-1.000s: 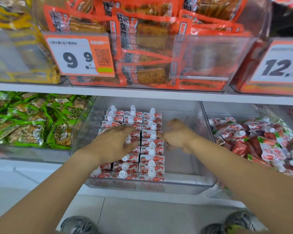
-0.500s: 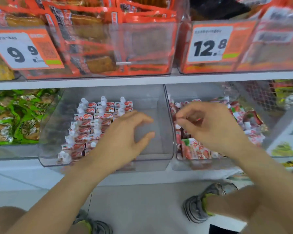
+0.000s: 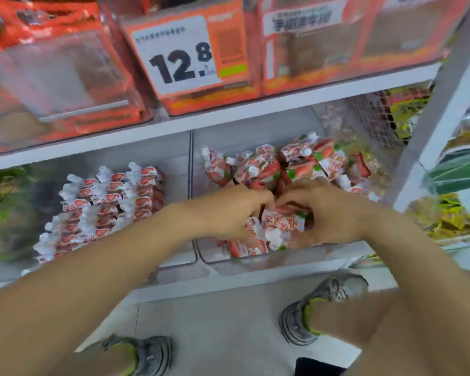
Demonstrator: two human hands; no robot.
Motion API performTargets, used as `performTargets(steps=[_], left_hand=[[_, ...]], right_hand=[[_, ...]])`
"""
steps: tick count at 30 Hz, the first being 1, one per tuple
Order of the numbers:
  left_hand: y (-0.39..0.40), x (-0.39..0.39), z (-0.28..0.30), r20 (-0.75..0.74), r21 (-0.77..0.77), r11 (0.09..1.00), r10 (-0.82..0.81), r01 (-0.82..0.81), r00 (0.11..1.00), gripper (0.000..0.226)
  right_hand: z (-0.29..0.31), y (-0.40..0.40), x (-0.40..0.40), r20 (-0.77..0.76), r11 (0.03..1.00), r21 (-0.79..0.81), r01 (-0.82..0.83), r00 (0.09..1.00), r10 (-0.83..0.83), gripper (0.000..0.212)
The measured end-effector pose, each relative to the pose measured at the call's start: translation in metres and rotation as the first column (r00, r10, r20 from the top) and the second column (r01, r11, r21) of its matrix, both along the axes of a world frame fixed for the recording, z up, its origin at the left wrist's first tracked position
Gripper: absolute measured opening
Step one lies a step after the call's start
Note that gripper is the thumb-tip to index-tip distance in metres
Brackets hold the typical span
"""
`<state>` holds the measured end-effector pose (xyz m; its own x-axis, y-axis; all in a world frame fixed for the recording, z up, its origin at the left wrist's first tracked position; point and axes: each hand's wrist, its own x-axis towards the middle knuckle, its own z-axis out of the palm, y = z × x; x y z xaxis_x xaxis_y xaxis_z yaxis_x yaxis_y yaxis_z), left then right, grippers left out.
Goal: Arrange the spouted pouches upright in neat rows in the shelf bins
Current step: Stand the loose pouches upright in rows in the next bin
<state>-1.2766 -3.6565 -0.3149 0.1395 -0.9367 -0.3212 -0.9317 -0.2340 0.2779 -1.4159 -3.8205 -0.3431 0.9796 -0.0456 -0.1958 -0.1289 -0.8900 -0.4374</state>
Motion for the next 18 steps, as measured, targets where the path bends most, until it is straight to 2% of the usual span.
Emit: performTargets(steps=[3,5,6,9,11,13,14,16,18], left_hand=[[0.006,0.007,0.011,0.032,-0.033,0.999,0.000,0.001,0.999,0.043],[0.017,0.013,0.023,0.059,-0.146,0.988,0.052,-0.043,0.997,0.031],[0.023,0.016,0.029,0.036,-0.223,0.970,0.104,-0.093,0.994,0.029],[0.044,0.017,0.037,-0.124,-0.408,0.865,0.264,-0.291,0.957,0.022],[0.056,0.014,0.034,-0.148,-0.478,0.793,0.351,-0.378,0.924,0.029],[0.064,0.009,0.028,-0.190,-0.537,0.731,0.382,-0.422,0.904,0.024],[0.067,0.006,0.026,-0.229,-0.560,0.699,0.385,-0.444,0.894,0.016],[0.070,0.003,0.023,-0.323,-0.582,0.638,0.388,-0.504,0.863,0.017],[0.072,0.002,0.021,-0.364,-0.586,0.612,0.387,-0.531,0.847,0.023]], right_hand=[[-0.008,-0.003,-0.003,0.082,0.999,-0.041,-0.005,0.997,0.008,0.091],[-0.009,0.000,0.000,0.102,0.999,0.000,0.040,0.994,-0.040,0.099],[-0.007,0.001,0.002,0.105,0.999,-0.001,0.048,0.993,-0.048,0.096],[0.001,0.003,0.006,0.127,1.000,0.002,-0.002,0.992,0.001,0.069],[0.009,0.002,0.005,0.213,0.994,0.108,0.013,0.976,-0.036,0.039],[0.018,-0.003,0.002,0.323,0.978,0.185,0.101,0.933,-0.157,0.011],[0.021,-0.009,0.003,0.365,0.969,0.177,0.170,0.903,-0.226,0.006],[0.023,-0.024,0.006,0.422,0.929,0.113,0.353,0.829,-0.367,0.009],[0.020,-0.037,0.009,0.499,0.836,0.057,0.546,0.709,-0.498,0.021]])
